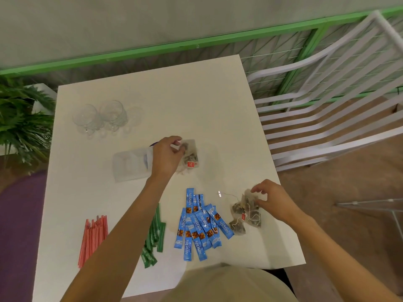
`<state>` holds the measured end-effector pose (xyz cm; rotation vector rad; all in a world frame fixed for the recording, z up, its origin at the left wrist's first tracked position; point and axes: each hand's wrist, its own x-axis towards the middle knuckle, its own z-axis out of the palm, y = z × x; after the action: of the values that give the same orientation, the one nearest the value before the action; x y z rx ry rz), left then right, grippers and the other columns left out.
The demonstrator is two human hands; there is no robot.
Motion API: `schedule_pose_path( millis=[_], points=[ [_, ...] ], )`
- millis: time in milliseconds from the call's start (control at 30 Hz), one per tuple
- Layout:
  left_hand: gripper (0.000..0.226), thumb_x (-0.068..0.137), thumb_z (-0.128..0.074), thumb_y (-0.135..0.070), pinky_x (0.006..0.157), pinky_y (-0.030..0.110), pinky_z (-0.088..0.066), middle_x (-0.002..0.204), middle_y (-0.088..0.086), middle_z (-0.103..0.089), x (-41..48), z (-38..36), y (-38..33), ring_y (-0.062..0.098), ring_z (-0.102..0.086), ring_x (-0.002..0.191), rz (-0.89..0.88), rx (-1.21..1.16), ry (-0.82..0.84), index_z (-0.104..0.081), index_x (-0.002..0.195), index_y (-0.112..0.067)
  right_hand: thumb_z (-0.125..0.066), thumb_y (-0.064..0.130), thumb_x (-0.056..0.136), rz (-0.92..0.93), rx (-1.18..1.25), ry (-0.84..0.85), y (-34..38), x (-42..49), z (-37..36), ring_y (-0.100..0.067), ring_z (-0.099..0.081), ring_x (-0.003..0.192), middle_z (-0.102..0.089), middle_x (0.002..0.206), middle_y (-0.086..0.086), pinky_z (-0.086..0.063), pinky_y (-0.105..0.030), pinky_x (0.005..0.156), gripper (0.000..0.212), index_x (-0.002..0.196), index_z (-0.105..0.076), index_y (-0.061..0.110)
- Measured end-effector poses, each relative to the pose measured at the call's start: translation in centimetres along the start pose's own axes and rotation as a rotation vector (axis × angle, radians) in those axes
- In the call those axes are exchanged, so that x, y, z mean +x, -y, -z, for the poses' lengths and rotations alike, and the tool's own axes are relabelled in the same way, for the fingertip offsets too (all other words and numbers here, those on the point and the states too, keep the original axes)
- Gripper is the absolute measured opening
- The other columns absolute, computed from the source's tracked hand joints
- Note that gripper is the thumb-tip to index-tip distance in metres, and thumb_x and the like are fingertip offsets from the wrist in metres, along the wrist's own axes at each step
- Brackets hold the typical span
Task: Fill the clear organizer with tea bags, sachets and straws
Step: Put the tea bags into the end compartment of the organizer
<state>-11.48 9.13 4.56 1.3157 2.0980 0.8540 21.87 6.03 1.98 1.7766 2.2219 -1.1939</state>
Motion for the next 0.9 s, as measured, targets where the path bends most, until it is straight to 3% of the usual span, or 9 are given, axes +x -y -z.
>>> schedule_pose_path(
  millis=[67, 100, 200, 367, 567, 700, 900],
  points=[
    [0.028, 0.084, -0.071, -0.01, 0.07, 0.006, -0.044, 0.099, -0.002, -0.066, -0.1, -0.5, 0.0, 0.014, -0.064, 0.07, -0.016, 0.03, 0.032, -0.069, 0.112, -0.012, -0.069, 0.016, 0.085, 0.01, -0.006, 0.02, -0.2, 0.0, -0.4, -0.007, -0.053, 0.09, -0.056, 0.103, 0.008, -0.042, -0.018, 0.077, 0.024, 0.106, -0.068, 0.027],
    [0.028, 0.084, -0.071, -0.009, 0.072, 0.006, -0.045, 0.102, 0.0, -0.067, -0.2, -0.8, 0.1, 0.015, -0.064, 0.073, -0.022, 0.044, 0.059, -0.069, 0.113, -0.011, -0.069, 0.015, 0.084, 0.015, -0.012, 0.027, -0.3, 0.0, -0.6, -0.007, -0.053, 0.09, -0.056, 0.103, 0.008, -0.041, -0.018, 0.077, 0.025, 0.106, -0.068, 0.027],
    [0.027, 0.084, -0.07, -0.01, 0.08, 0.029, -0.054, 0.107, 0.006, -0.07, -0.8, -1.5, 0.5, 0.017, -0.064, 0.079, -0.063, 0.117, 0.111, -0.071, 0.112, -0.012, -0.07, 0.012, 0.082, 0.021, -0.028, 0.038, -0.5, 0.2, -1.0, -0.011, -0.054, 0.092, -0.057, 0.105, 0.005, -0.045, -0.023, 0.08, 0.027, 0.106, -0.069, 0.024],
    [0.029, 0.091, -0.063, -0.021, 0.078, 0.026, -0.046, 0.119, 0.001, -0.069, -1.4, -1.9, 0.5, 0.021, -0.064, 0.103, -0.062, 0.258, 0.157, -0.068, 0.12, -0.018, -0.071, 0.013, 0.083, -0.007, -0.047, 0.046, -0.7, 0.4, -1.3, -0.01, -0.051, 0.09, -0.055, 0.104, 0.005, -0.045, -0.024, 0.081, 0.028, 0.109, -0.069, 0.021],
    [0.026, 0.096, -0.054, -0.025, 0.07, 0.029, -0.048, 0.111, -0.001, -0.071, -1.0, -2.4, -0.3, 0.018, -0.064, 0.102, -0.032, 0.354, 0.241, -0.068, 0.117, -0.024, -0.073, 0.01, 0.078, -0.012, -0.042, 0.052, -1.1, 0.6, -1.8, -0.012, -0.052, 0.086, -0.051, 0.094, 0.007, -0.039, -0.021, 0.076, 0.03, 0.107, -0.069, 0.018],
    [0.026, 0.096, -0.052, -0.025, 0.077, 0.04, -0.056, 0.111, 0.001, -0.071, -0.7, -2.4, -0.7, 0.019, -0.065, 0.102, -0.006, 0.39, 0.296, -0.068, 0.116, -0.024, -0.073, 0.01, 0.079, -0.006, -0.047, 0.039, -1.2, 0.6, -1.9, -0.014, -0.053, 0.083, -0.053, 0.093, 0.003, -0.041, -0.022, 0.073, 0.026, 0.104, -0.07, 0.017],
    [0.027, 0.095, -0.055, -0.02, 0.074, 0.027, -0.044, 0.12, -0.001, -0.067, -2.1, -1.6, -0.8, 0.019, -0.062, 0.107, -0.051, 0.28, 0.181, -0.067, 0.119, -0.019, -0.071, 0.012, 0.082, -0.007, -0.021, 0.018, -1.1, 0.5, -1.6, -0.014, -0.055, 0.081, -0.056, 0.085, 0.007, -0.045, -0.024, 0.072, 0.009, 0.088, -0.072, 0.017]
  ],
)
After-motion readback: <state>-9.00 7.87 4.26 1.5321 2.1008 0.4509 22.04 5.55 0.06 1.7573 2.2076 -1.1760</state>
